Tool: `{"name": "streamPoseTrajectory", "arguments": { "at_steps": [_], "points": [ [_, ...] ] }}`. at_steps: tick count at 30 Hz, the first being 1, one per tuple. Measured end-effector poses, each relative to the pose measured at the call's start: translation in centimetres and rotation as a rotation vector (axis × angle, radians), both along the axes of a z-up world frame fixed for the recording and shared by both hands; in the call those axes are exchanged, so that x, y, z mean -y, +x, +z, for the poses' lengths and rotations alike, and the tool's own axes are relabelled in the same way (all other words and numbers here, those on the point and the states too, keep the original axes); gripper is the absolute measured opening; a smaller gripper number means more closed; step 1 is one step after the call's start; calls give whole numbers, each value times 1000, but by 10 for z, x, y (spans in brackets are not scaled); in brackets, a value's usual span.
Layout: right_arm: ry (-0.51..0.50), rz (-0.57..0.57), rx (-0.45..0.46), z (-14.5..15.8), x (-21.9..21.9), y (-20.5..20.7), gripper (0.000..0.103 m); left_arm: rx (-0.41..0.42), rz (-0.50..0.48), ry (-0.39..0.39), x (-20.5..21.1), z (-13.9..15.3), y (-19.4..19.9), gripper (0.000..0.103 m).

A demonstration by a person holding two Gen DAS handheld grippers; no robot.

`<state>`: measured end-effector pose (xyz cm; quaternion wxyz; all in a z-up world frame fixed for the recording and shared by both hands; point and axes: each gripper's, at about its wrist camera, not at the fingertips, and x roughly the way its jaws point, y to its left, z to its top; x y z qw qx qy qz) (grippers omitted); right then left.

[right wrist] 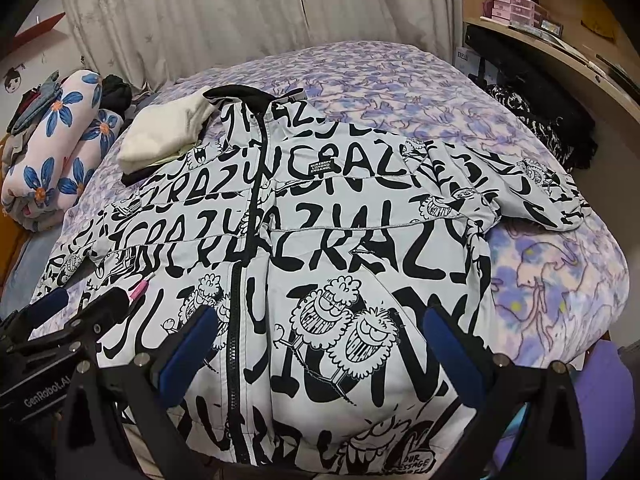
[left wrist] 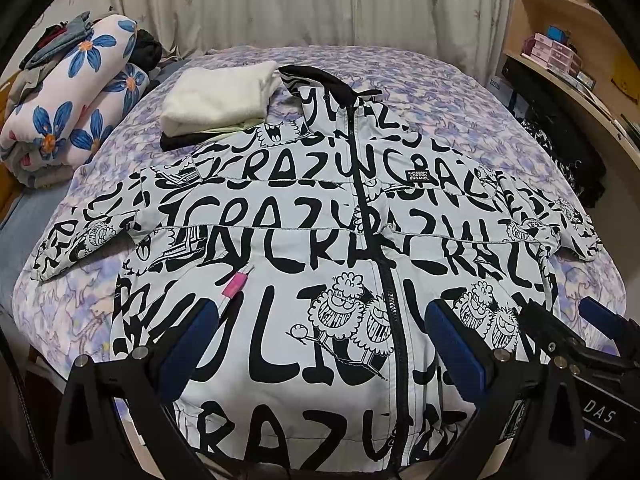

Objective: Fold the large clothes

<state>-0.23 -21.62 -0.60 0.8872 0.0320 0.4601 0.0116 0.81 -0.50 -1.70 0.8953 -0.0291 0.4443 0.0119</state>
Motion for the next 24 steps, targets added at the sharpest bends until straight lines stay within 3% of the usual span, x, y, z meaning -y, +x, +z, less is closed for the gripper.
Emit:
{"name": "streamPoseTrajectory", "arguments": {
  "at_steps": [24],
  "points": [
    [2,-5,-1,-6,3,4,103,-14,4,12,-1,-6,4,102]
  ]
}}
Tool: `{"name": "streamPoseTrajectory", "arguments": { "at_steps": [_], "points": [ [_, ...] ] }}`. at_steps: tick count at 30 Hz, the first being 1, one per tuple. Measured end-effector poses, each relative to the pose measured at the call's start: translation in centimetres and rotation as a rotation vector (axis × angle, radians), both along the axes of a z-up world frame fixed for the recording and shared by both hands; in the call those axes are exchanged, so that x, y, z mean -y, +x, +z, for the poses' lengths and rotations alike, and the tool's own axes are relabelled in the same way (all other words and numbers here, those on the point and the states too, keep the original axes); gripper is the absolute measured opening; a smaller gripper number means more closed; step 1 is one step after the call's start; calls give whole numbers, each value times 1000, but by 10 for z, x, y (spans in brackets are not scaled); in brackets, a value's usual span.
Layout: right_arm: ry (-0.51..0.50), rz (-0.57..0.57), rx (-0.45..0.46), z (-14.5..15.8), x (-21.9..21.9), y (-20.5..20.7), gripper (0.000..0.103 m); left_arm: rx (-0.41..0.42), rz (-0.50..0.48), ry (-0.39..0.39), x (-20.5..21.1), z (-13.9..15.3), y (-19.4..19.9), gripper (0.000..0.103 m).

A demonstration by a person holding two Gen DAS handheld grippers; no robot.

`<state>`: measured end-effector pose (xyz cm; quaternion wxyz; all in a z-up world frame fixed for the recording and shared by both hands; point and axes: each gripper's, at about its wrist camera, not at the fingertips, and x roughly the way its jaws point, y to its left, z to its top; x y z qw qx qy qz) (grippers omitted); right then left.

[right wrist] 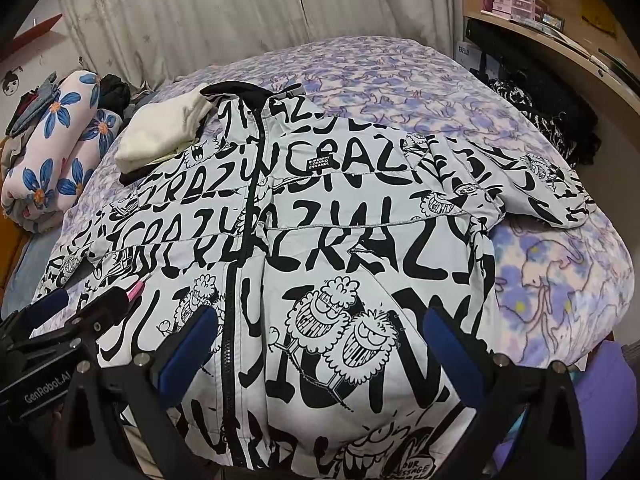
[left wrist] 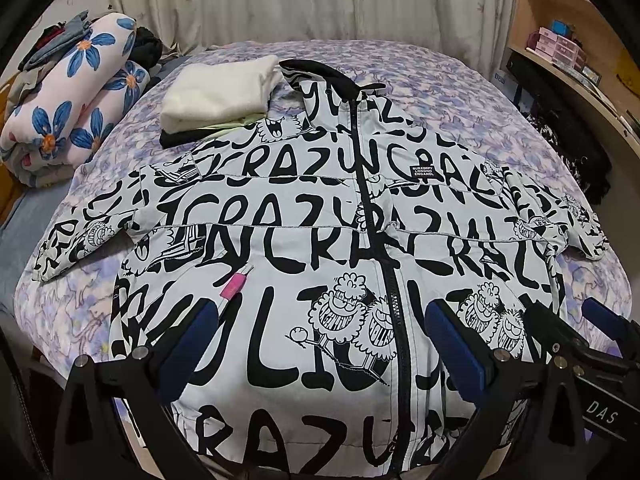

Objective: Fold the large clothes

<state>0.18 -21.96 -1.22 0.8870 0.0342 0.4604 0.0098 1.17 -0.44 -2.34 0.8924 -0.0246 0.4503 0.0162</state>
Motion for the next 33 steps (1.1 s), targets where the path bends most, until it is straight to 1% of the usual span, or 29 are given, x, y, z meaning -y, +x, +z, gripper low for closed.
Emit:
{"name": "streamPoseTrajectory", "arguments": {
  "at_steps": [6,11,15,16,20,24,27,29,31,33],
  "points": [
    [3,-6,18,-4,1,-3,103,-8,-3,-4,4,1,12,102],
    [12,-4,39,7,1,-4,103,-7,3,0,7,6,20,102],
    [-30,-4,87,28,2,-5,103,-8,6,0,12,13,31,102],
    [-42,-7,100,35,5,2,103,-2,7,0,13,16,33,102],
    [-133,-29,193,65,16,13,103,19,-5,-1,20,28,45,102],
    [-237,-62,313,98,28,17,103,53,-46,-13,32,46,59,102],
    [-321,-103,391,119,42,21,103,107,-74,-13,46,66,74,102],
    [-329,-127,421,130,59,27,103,140,-82,-15,56,78,85,102],
    [-330,-184,432,135,80,36,103,177,-89,-27,65,89,97,102],
    [-337,-238,429,132,103,47,103,209,-107,-40,76,96,109,102]
  ]
}}
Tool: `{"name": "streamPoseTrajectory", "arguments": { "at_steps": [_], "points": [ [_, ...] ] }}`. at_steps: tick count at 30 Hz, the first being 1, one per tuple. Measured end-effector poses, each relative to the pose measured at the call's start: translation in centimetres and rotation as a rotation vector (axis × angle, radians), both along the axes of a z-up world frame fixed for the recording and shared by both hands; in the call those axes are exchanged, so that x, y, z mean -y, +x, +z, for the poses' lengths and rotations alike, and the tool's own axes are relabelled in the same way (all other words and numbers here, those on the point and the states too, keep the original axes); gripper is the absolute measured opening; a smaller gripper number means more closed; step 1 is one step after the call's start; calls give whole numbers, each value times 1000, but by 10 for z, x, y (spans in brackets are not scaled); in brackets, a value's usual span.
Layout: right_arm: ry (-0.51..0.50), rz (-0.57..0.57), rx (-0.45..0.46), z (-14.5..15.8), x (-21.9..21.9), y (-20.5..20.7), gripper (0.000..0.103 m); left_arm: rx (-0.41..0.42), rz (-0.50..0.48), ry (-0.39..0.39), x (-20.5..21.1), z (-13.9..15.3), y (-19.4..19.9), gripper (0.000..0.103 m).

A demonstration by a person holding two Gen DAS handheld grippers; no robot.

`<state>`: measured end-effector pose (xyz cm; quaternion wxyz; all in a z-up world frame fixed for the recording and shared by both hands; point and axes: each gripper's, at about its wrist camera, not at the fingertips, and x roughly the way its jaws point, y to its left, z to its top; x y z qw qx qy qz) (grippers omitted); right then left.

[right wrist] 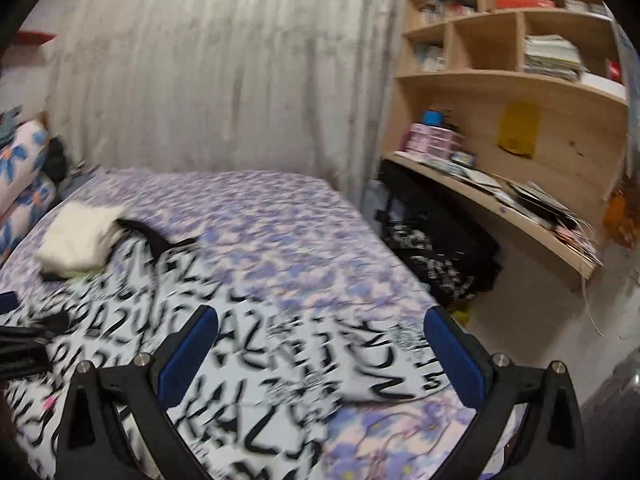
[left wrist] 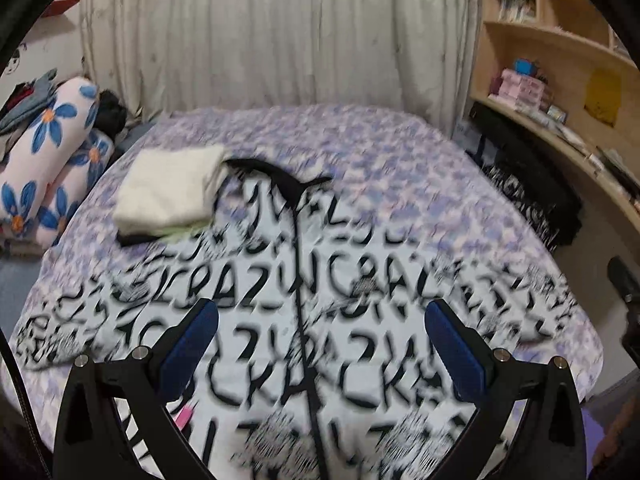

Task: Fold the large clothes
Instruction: 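Grasp the jacket sleeve with the right tool and lift it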

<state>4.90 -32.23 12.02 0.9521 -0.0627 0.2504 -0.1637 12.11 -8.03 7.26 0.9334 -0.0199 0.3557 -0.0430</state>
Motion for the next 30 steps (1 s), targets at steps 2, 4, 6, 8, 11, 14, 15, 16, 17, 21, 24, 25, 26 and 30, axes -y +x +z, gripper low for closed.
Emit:
{"name": "streamPoseTrajectory", "arguments": {
  "at_steps": [2,4,6,8,11,14,15,16,17,21,24,25,26,30],
  "points": [
    [55,3,-28,-6,27,16,103,18,-18,-1,12,3,15,102],
    [151,-10,-49,-16,57,27,103,37,-42,-6,24,2,27,102],
    [257,-24,-53,-28,90,36,103,82,-80,-16,37,-3,40,102],
    [333,-47,-84,-42,117,46,103,99,-105,-18,49,-10,51,102],
    [414,-111,-133,-65,155,58,103,69,-100,-9,63,-26,68,102],
    [492,-178,-166,-89,196,67,103,15,-88,-2,79,-50,88,102],
    [519,-209,-185,-97,211,71,103,-4,-90,-1,86,-59,96,102],
    [540,-233,-198,-104,223,73,103,-23,-92,-2,90,-67,100,102],
    [564,-253,-207,-111,236,73,103,-40,-96,-2,95,-75,105,102],
    [661,-362,-264,-148,283,77,103,-98,-102,7,116,-107,121,102],
    [736,-418,-310,-176,307,75,102,-143,-105,33,132,-128,130,102],
    [749,-429,-324,-183,311,75,101,-156,-105,37,137,-134,133,102],
    [763,-433,-339,-190,314,75,100,-182,-109,39,142,-143,137,102],
    [853,-433,-396,-224,323,83,80,-246,-127,31,155,-167,141,102]
  ]
}}
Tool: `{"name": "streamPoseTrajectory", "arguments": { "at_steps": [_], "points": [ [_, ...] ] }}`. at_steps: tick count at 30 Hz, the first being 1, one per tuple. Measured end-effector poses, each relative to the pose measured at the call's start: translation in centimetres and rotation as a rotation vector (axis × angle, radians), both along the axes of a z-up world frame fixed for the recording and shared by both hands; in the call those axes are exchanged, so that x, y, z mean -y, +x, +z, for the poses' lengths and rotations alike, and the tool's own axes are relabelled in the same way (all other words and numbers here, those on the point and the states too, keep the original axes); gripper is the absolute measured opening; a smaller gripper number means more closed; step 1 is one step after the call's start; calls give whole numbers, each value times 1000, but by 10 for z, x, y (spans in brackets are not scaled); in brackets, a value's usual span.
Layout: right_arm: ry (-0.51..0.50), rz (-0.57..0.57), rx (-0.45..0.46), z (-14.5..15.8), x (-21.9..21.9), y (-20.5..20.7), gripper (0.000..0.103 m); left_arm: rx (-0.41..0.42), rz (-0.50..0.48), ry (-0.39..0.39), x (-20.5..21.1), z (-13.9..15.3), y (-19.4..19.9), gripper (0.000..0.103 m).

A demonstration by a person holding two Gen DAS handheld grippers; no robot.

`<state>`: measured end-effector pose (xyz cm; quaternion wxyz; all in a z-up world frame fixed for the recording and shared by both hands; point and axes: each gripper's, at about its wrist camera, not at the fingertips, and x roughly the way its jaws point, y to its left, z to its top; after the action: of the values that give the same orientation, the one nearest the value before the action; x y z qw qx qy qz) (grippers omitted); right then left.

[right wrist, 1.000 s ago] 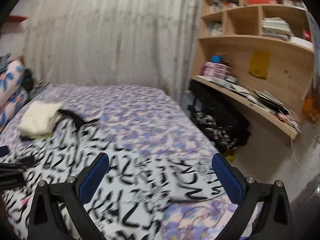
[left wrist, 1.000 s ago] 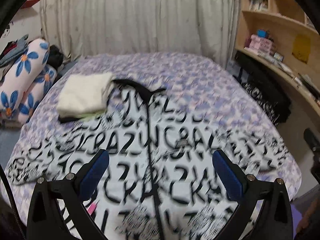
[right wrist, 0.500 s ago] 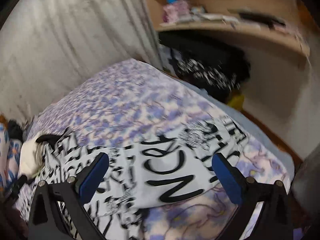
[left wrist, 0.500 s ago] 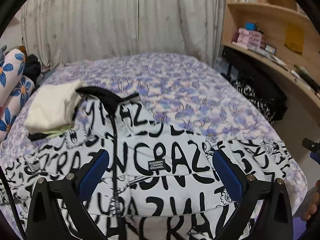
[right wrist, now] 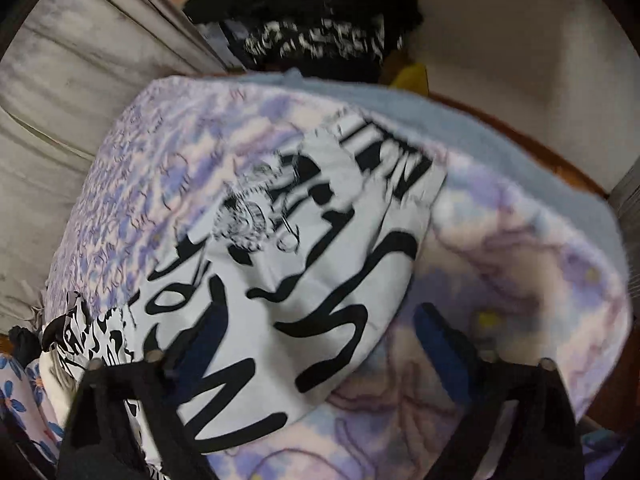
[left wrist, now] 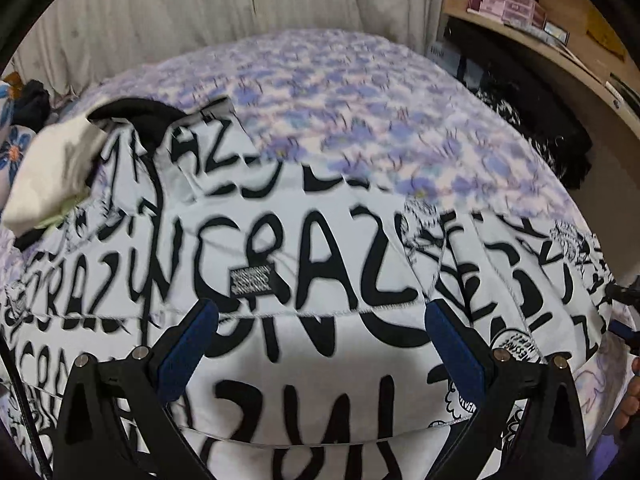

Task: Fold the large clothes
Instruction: 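Grasp the jacket sleeve with the right tool and lift it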

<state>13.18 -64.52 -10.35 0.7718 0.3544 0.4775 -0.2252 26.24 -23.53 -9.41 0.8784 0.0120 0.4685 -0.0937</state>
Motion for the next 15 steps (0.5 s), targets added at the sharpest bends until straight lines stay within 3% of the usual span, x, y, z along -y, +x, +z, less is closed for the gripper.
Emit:
{"name": "streamPoseTrajectory", "arguments": {
  "at_steps": [3,5,6,7,11,15],
  "points": [
    [-11,-17,-16,-14,5,3,62,-19,-11,-11,2,-9,-5,102],
    [-42,-26,-23,-14,5,5,41,-21,-24,-5,1,-10,-8,102],
    [-49,-29,-13,-12,5,5,20,-16,-28,3,1,-9,-10,102],
    [-56,-27,11,-7,4,5,6,-7,-31,11,-1,-6,-12,102],
    [-206,41,135,40,-26,8,5,31,-32,29,-15,8,-21,96],
    [-317,227,306,104,-98,18,5,39,-24,-8,-38,24,-29,89]
  ]
}}
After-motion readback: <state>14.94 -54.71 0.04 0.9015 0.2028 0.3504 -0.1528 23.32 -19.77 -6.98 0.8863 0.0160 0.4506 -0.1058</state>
